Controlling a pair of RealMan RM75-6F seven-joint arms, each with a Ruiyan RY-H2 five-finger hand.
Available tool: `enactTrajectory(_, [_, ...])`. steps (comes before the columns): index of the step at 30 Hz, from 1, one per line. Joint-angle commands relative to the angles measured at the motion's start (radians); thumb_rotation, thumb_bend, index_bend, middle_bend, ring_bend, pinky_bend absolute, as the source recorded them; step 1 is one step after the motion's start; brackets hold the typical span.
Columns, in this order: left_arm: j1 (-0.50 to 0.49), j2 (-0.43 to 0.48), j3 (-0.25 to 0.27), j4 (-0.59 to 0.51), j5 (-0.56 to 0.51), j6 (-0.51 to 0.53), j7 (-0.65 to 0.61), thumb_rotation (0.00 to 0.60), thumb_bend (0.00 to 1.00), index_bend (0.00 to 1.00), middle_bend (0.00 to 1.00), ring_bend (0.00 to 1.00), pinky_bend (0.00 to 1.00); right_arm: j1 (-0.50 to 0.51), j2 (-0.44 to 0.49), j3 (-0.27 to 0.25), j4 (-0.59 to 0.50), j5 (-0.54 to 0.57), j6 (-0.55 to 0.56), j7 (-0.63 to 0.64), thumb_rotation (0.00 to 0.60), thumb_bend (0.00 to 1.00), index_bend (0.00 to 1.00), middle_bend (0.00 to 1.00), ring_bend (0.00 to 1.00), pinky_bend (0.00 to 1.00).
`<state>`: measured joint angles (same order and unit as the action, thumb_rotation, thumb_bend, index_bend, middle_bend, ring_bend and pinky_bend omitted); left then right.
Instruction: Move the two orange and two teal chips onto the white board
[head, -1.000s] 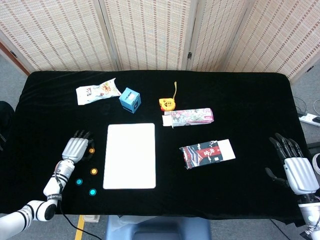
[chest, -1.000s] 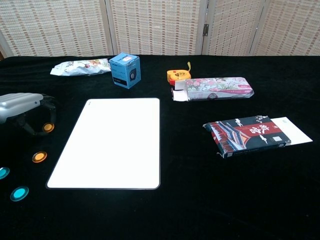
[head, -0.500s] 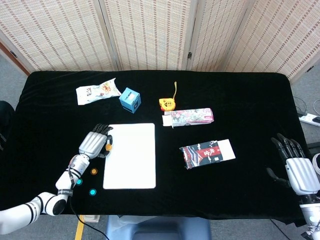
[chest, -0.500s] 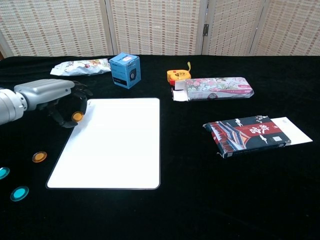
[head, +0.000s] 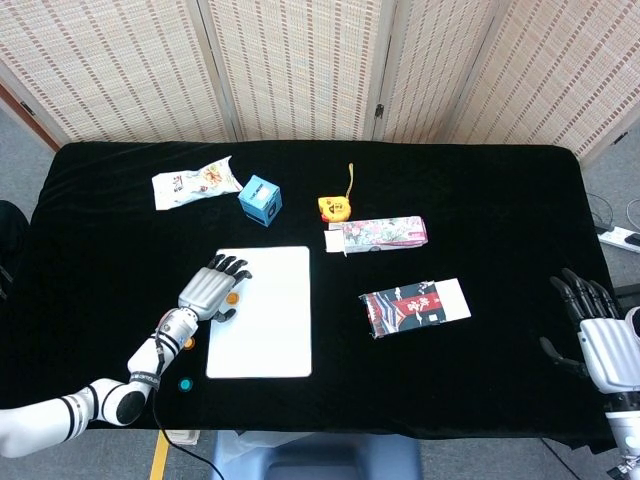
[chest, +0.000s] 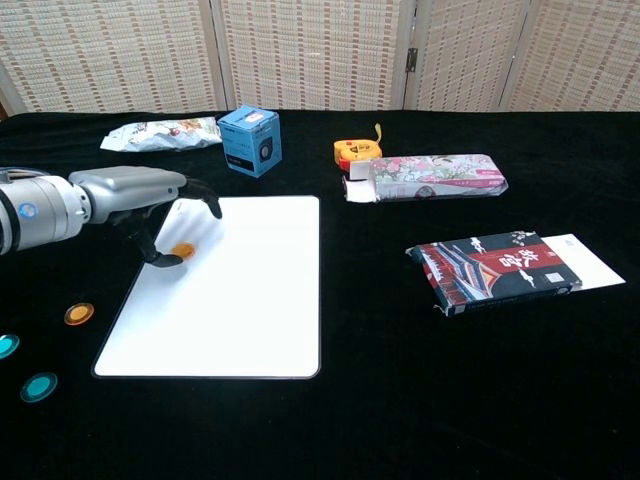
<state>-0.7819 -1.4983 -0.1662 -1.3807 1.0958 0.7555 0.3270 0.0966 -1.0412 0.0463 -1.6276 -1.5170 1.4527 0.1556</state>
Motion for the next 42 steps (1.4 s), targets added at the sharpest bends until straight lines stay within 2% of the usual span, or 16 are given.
enactTrajectory(1, [0.023,0.045,0.022,-0.048,0.04,0.048,-0.007,0.6,0.37,0.28,0.1,0.0,0.0,0.0,0.003,0.001,-0.004,-0.005,0.003,-0.002,0.6,0.36,0.0,0.02,0.0,0.0])
enactTrajectory(4, [0.053,0.091,0.052,-0.086,0.103,0.095,-0.026,0.6,0.37,0.38,0.1,0.0,0.0,0.003,0.004,0.002,-0.008,-0.009,0.002,-0.005,0.6,0.36,0.0,0.02,0.0,0.0])
enactTrajectory(7, [0.089,0.133,0.091,-0.115,0.167,0.139,-0.052,0.6,0.37,0.42,0.1,0.01,0.0,0.007,0.001,0.002,-0.011,-0.016,-0.001,-0.009,0.6,0.36,0.0,0.02,0.0,0.0])
enactTrajectory(14, [0.175,0.188,0.165,-0.14,0.269,0.248,-0.106,0.6,0.37,0.43,0.1,0.02,0.0,0.016,-0.005,0.002,-0.014,-0.027,-0.009,-0.013,0.6,0.36,0.0,0.02,0.0,0.0])
enactTrajectory(21, [0.226,0.18,0.226,-0.116,0.337,0.283,-0.127,0.6,0.37,0.42,0.1,0.02,0.0,0.022,-0.006,0.002,-0.019,-0.034,-0.012,-0.017,0.6,0.36,0.0,0.02,0.0,0.0])
enactTrajectory(28, [0.243,0.147,0.233,-0.079,0.354,0.288,-0.133,0.6,0.37,0.42,0.1,0.02,0.0,0.022,-0.004,0.001,-0.022,-0.037,-0.009,-0.02,0.6,0.36,0.0,0.02,0.0,0.0])
enactTrajectory(42, [0.252,0.104,0.221,-0.034,0.319,0.25,-0.099,0.6,0.37,0.43,0.1,0.01,0.0,0.017,-0.002,-0.001,-0.025,-0.034,-0.003,-0.02,0.6,0.36,0.0,0.02,0.0,0.0])
